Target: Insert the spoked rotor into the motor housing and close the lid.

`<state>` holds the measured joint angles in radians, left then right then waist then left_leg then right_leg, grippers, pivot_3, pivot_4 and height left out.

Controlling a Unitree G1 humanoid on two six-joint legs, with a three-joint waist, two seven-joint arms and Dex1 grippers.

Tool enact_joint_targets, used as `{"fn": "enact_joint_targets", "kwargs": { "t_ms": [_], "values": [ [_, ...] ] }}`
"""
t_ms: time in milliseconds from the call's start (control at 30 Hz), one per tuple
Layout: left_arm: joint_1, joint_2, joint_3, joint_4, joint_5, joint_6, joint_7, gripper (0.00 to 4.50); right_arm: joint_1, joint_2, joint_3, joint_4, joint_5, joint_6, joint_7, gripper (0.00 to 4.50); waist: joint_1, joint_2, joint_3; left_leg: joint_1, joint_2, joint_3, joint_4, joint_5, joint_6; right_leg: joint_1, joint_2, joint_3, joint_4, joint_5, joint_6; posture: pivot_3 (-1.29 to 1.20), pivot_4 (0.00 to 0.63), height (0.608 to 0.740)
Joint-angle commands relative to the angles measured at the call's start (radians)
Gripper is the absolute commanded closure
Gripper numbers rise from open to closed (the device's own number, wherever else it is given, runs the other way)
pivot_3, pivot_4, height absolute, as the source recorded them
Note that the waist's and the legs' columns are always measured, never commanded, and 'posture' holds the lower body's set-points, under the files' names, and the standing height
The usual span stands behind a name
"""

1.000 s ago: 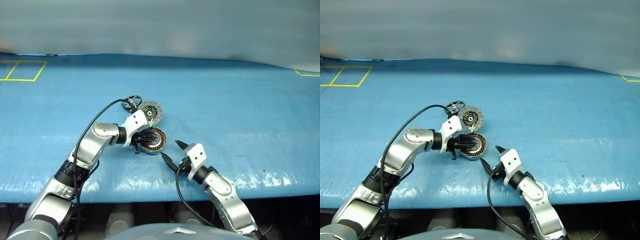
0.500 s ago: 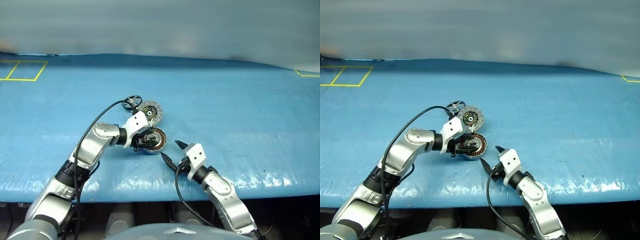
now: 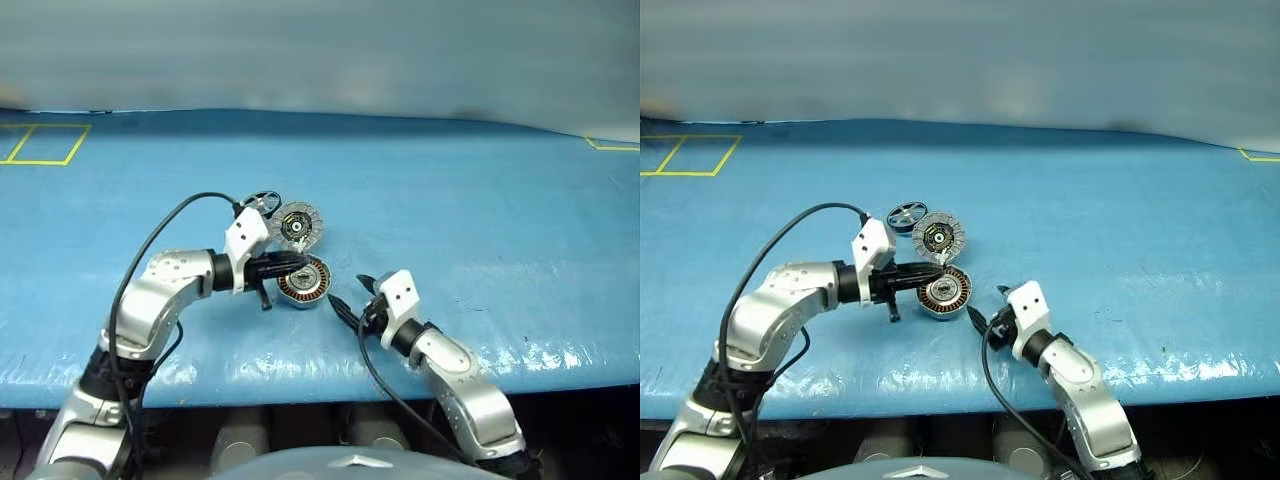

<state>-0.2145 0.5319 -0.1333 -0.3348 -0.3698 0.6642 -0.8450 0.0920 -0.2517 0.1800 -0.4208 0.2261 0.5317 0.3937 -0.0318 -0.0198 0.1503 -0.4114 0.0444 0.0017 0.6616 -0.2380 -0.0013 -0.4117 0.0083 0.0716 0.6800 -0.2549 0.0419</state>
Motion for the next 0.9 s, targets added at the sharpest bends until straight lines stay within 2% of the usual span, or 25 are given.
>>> {"fn": "enact_joint_targets", "kwargs": {
  "t_ms": [33, 133, 300, 600, 733, 900],
  "values": [
    [0.11, -0.018, 0.049, -0.077, 0.012, -0.097, 0.06, 4.5, -0.074, -0.028, 0.005, -0.115, 0.001, 0.156, -0.031, 1.89, 0.002, 0.0, 0.0, 0.0, 0.0, 0.0, 0.0, 0.0, 0.0, 0.0, 0.0, 0.0, 0.0, 0.0, 0.0, 0.0, 0.15, 0.74],
    [0.234, -0.052, 0.064, -0.102, 0.038, -0.164, 0.128, 4.5, -0.158, -0.042, 0.031, -0.179, -0.007, 0.295, -0.064, 2.82, 0.004, 0.0, 0.0, 0.0, 0.0, 0.0, 0.0, 0.0, 0.0, 0.0, -0.001, 0.001, 0.0, 0.0, -0.001, 0.0, 0.15, 0.74],
    [0.38, -0.092, 0.064, -0.133, 0.085, -0.303, 0.191, 4.5, -0.296, -0.003, 0.049, -0.245, 0.012, 0.523, -0.122, 4.49, 0.007, 0.0, 0.0, 0.0, 0.001, 0.001, 0.0, 0.0, 0.0, 0.0, -0.001, 0.0, 0.0, -0.001, -0.001, 0.0, 0.15, 0.74],
    [0.518, -0.105, 0.022, -0.083, 0.18, -0.54, 0.216, 4.5, -0.484, 0.045, 0.109, -0.2, 0.076, 0.77, -0.111, 4.49, 0.0, 0.0, 0.0, 0.0, 0.001, 0.002, -0.001, 0.0, 0.001, -0.001, -0.002, 0.001, -0.001, -0.001, -0.002, 0.0, 0.15, 0.74],
    [0.526, -0.146, 0.018, 0.005, 0.212, -0.664, 0.241, 4.5, -0.537, 0.074, 0.13, -0.114, 0.066, 0.796, -0.126, 4.49, -0.005, 0.0, 0.0, 0.0, 0.001, 0.003, -0.001, 0.0, 0.001, -0.001, -0.002, 0.0, -0.001, -0.001, -0.002, 0.0, 0.15, 0.74],
    [0.535, -0.17, 0.009, 0.057, 0.212, -0.712, 0.245, 4.5, -0.568, 0.069, 0.162, -0.048, 0.061, 0.786, -0.121, 4.49, -0.007, 0.0, 0.0, -0.001, 0.001, 0.003, -0.001, 0.0, 0.001, -0.002, -0.002, 0.0, -0.001, -0.001, -0.002, 0.0, 0.15, 0.74]
  ]
}}
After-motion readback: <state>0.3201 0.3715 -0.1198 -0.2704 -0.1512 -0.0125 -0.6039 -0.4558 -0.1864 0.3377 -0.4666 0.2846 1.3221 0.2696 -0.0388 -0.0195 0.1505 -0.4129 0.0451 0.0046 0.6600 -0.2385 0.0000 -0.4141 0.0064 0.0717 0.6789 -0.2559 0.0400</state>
